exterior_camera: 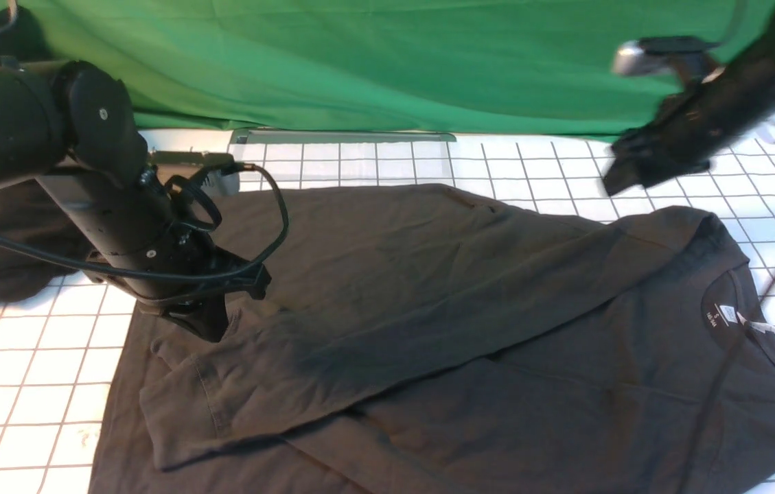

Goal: Fold a long-sleeved shirt over a white checkered tablecloth.
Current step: 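Grasp the near edge of the shirt at its hem and shoulder corners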

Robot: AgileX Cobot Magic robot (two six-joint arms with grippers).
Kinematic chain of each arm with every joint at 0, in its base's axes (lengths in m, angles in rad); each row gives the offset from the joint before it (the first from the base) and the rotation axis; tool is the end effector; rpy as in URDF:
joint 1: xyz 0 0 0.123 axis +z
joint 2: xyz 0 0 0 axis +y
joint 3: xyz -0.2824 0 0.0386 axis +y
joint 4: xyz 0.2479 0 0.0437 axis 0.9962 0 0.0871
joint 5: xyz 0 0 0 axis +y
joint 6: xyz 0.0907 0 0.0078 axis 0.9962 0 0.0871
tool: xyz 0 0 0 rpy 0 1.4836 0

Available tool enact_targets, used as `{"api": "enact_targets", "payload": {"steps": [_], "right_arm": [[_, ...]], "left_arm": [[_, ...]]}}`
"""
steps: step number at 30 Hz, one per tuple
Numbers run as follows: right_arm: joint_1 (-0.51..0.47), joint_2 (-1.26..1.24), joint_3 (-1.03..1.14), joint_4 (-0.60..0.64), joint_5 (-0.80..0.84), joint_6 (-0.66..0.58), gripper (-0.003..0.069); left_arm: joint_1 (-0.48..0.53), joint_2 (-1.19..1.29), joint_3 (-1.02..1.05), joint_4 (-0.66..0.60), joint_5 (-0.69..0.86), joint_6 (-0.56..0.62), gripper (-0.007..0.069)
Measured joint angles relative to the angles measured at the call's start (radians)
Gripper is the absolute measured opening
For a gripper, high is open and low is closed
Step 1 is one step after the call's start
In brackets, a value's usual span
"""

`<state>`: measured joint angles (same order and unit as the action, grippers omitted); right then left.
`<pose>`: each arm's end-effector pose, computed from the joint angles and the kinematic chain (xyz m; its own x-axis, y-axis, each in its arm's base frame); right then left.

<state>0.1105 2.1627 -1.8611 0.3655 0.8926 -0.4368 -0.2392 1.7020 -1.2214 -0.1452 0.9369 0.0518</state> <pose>0.4752 0.0782 0.2270 -0.8083 -0.2828 -0.5164 -0.4076 0.9017 0.1443 0.3250 -0.0902 0.2343 -0.9509 0.1965 -0.2390 0.2301 0.9656 -0.1214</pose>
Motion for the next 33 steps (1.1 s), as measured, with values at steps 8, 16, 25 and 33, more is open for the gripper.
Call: {"api": "enact_targets", "payload": {"steps": [8, 16, 25, 33], "right_arm": [[0.089, 0.104, 0.000, -0.101, -0.101, -0.040, 0.0451], [0.090, 0.129, 0.000, -0.144, -0.122, -0.029, 0.0204], [0.089, 0.129, -0.036, -0.183, -0.229, 0.019, 0.0010], [0.060, 0.129, -0.142, -0.215, -0.064, 0.154, 0.0047]], "left_arm": [[0.000, 0.000, 0.000, 0.001, -0.001, 0.000, -0.0004], [0.000, 0.000, 0.000, 0.001, -0.019, 0.000, -0.0004], [0.000, 0.000, 0.000, 0.001, -0.016, 0.000, -0.0004], [0.000, 0.000, 0.000, 0.001, -0.009, 0.000, -0.0004]]}}
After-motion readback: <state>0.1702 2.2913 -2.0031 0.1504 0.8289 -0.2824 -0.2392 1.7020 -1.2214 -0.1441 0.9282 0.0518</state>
